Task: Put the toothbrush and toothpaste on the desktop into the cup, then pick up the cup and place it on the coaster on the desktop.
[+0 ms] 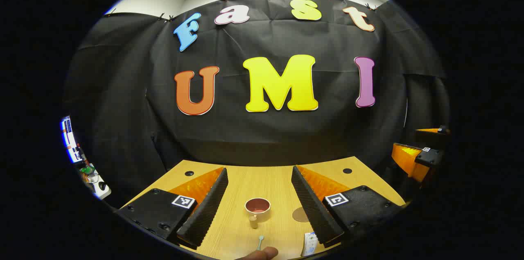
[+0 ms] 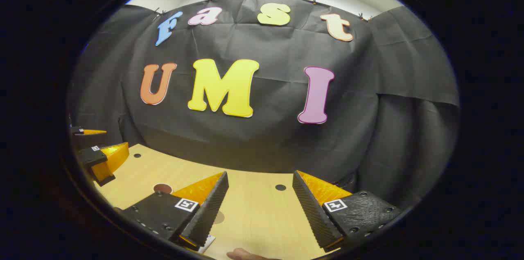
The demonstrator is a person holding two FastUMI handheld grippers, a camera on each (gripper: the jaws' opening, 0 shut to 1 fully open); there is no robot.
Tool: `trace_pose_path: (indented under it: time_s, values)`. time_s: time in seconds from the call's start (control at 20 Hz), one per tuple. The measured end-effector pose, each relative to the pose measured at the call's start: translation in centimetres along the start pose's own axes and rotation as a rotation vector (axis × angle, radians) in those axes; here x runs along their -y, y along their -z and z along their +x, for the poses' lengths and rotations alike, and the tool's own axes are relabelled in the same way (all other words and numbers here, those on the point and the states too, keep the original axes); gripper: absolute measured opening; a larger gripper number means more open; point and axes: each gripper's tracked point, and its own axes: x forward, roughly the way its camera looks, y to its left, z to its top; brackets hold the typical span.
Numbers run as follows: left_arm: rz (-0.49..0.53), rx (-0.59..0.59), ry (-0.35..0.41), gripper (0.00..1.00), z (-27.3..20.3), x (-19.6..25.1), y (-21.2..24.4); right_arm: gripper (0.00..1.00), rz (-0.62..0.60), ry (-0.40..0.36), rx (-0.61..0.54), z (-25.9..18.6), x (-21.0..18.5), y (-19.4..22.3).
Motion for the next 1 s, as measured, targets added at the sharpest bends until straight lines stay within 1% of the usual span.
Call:
trace_pose_path:
  time_s: [0.1, 0.15, 0.4, 0.45, 0.5, 0.55, 0.6, 0.8, 0.9, 1.0]
  values:
    - [0.009, 0.003, -0.003, 0.99, 0.0, -0.6, -0.2, 0.93, -0.004, -0.005, -0.001, 0.0, -0.4, 0.2]
    - [0.014, 0.007, -0.008, 0.99, 0.0, -1.0, -0.2, 0.95, -0.003, -0.011, -0.003, -0.2, -0.7, 0.2]
    - [0.026, 0.036, -0.009, 0.99, -0.6, -2.7, -0.8, 0.95, -0.013, -0.031, 0.007, -0.8, -2.1, -0.1]
    - [0.025, 0.034, -0.01, 0.95, -0.6, -3.0, -0.7, 0.95, -0.015, -0.033, 0.007, -1.0, -2.4, 0.0]
    - [0.023, 0.032, -0.008, 0.99, -0.6, -3.2, -0.6, 0.98, -0.017, -0.034, 0.007, -1.1, -2.6, 0.0]
    - [0.02, 0.029, -0.009, 0.99, -0.6, -3.4, -0.5, 0.98, -0.019, -0.033, 0.006, -1.1, -2.7, 0.0]
    - [0.015, 0.027, -0.009, 0.99, -0.7, -3.5, -0.4, 0.95, -0.018, -0.036, 0.008, -1.3, -3.0, -0.1]
    - [-0.001, 0.015, 0.008, 0.99, -0.8, -3.6, 0.2, 0.95, -0.03, -0.036, 0.013, -1.6, -3.8, -0.3]
    - [-0.01, -0.029, 0.023, 0.99, -0.7, -3.5, 2.0, 0.95, -0.04, -0.036, 0.005, -1.7, -4.2, 0.2]
    - [-0.006, -0.123, 0.04, 0.99, -0.6, -3.2, 5.1, 0.95, -0.055, -0.039, -0.01, -1.8, -4.6, 0.9]
